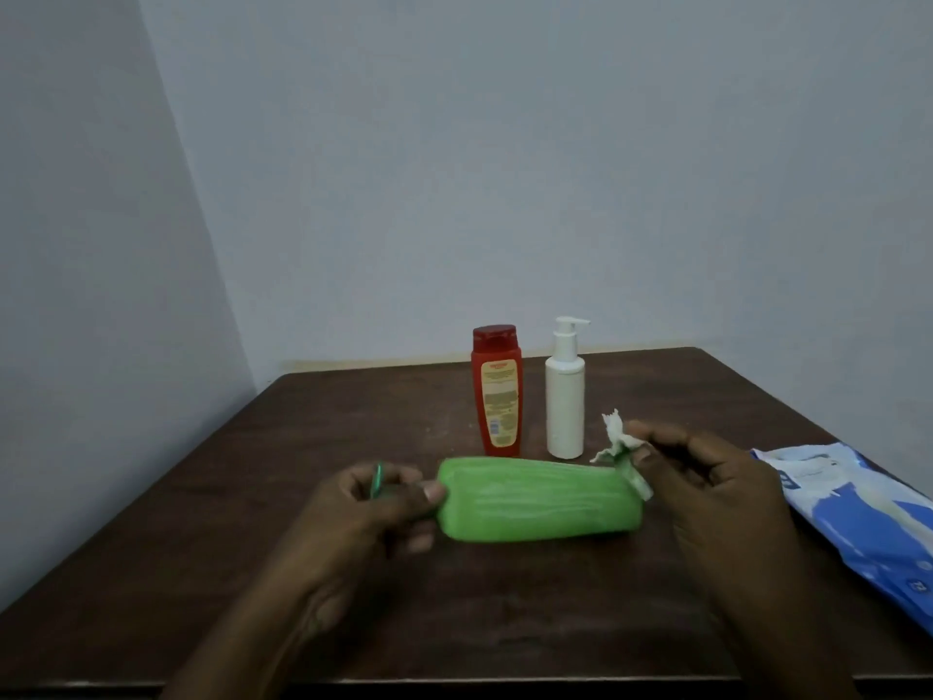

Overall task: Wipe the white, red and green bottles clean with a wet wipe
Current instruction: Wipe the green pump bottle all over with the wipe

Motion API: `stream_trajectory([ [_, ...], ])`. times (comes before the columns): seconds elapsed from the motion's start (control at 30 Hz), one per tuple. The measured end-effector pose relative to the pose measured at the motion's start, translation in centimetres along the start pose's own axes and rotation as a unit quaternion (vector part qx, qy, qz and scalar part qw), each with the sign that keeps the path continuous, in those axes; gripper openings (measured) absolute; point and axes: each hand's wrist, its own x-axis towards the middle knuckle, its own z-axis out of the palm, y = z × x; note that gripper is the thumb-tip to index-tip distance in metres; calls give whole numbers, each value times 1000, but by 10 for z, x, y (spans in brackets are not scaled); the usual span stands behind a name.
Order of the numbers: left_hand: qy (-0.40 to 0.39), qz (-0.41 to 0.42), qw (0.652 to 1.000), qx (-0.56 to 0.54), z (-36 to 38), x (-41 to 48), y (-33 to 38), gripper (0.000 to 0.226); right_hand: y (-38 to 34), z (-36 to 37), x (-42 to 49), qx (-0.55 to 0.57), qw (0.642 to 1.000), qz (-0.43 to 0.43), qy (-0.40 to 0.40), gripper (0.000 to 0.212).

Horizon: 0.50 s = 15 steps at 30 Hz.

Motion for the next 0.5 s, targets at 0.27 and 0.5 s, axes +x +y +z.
stream_trajectory([
  [0.27,-21,25,999,-25,-10,-17,-49,41,21,49,-47,-309,890,-280,-185,29],
  [0.5,-27,100,987,126,-13,-26,-51,34,32,69,-71,-358,800,-387,-288,30],
])
